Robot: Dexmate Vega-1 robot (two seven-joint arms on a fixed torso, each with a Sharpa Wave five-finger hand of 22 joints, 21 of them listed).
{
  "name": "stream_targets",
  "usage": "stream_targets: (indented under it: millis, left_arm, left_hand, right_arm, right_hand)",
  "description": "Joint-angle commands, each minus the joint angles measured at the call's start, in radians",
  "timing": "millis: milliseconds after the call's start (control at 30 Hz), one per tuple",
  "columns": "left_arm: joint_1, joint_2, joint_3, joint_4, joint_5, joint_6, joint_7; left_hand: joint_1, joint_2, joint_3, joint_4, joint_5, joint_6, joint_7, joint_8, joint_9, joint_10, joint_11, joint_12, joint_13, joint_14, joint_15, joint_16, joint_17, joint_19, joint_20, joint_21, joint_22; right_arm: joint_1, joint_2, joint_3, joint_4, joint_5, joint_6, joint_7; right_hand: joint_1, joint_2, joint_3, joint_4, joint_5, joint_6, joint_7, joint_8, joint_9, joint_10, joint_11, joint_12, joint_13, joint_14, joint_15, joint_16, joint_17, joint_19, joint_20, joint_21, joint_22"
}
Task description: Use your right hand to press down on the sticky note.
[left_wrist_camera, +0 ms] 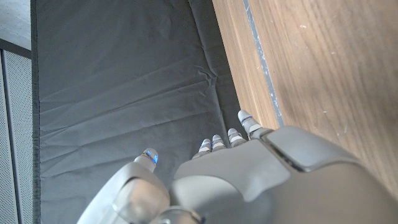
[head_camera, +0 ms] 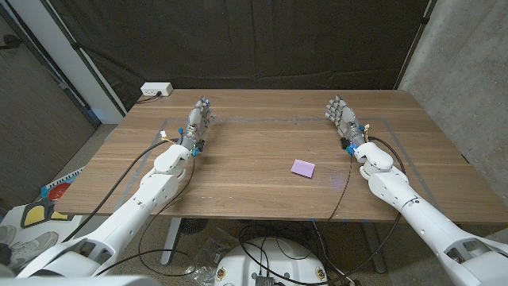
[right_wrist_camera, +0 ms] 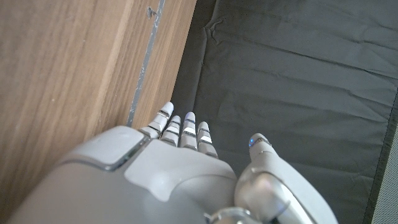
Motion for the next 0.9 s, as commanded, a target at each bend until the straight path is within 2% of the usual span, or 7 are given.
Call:
stream_targets:
  millis: [33,233,533,900]
  left_arm:
    - [0.028,-0.119,-0.152,0.002,0.117,0.051,-0.080]
    - [0.028,-0.163,-0.201,0.014,0.163,0.069,-0.119]
    - [0.013,-0.207,-0.243,0.034,0.213,0.083,-0.169]
    - [-0.003,-0.233,-0.268,0.050,0.249,0.104,-0.210]
  left_hand:
    - [-0.002,0.093,0.007,-0.001,0.006,-0.150,0.000,0.005,0.003,-0.107,-0.005,0.004,0.005,-0.071,-0.023,0.006,0.005,-0.007,-0.002,0.004,0.003]
    - [-0.002,0.093,0.007,-0.001,0.006,-0.149,0.000,0.005,0.003,-0.106,-0.003,0.004,0.005,-0.070,-0.023,0.006,0.005,-0.006,-0.003,0.003,0.003]
    - [-0.002,0.093,0.006,-0.001,0.006,-0.146,-0.004,0.006,0.003,-0.105,-0.004,0.005,0.005,-0.070,-0.022,0.007,0.005,-0.006,-0.002,0.003,0.003]
    - [-0.002,0.092,0.006,-0.001,0.006,-0.142,-0.006,0.007,0.003,-0.103,-0.004,0.005,0.005,-0.068,-0.022,0.007,0.004,-0.006,0.002,0.002,0.003]
  right_arm:
    - [-0.046,0.119,0.155,-0.038,-0.188,-0.087,0.075]
    - [-0.073,0.155,0.204,-0.082,-0.278,-0.111,0.088]
    - [-0.117,0.172,0.237,-0.166,-0.401,-0.143,0.078]
    - [-0.174,0.152,0.238,-0.279,-0.555,-0.186,0.043]
  right_hand:
    - [0.012,0.001,0.006,-0.002,0.004,0.002,0.007,0.007,0.001,0.010,-0.001,0.007,0.004,0.000,0.009,0.007,0.004,-0.005,0.001,0.003,0.005]
    - [0.015,0.003,0.008,-0.004,0.005,0.004,0.007,0.008,0.001,0.013,-0.001,0.008,0.004,0.003,0.010,0.008,0.003,-0.003,0.002,0.002,0.005]
    - [0.025,0.005,0.013,-0.010,0.005,0.020,-0.001,0.013,0.001,0.025,0.000,0.013,0.004,0.011,0.010,0.009,0.002,0.004,0.003,0.001,0.004]
    - [0.036,0.006,0.017,-0.018,0.004,0.036,-0.007,0.017,0.001,0.035,-0.002,0.015,0.004,0.023,0.010,0.011,0.001,0.016,0.002,0.000,0.004]
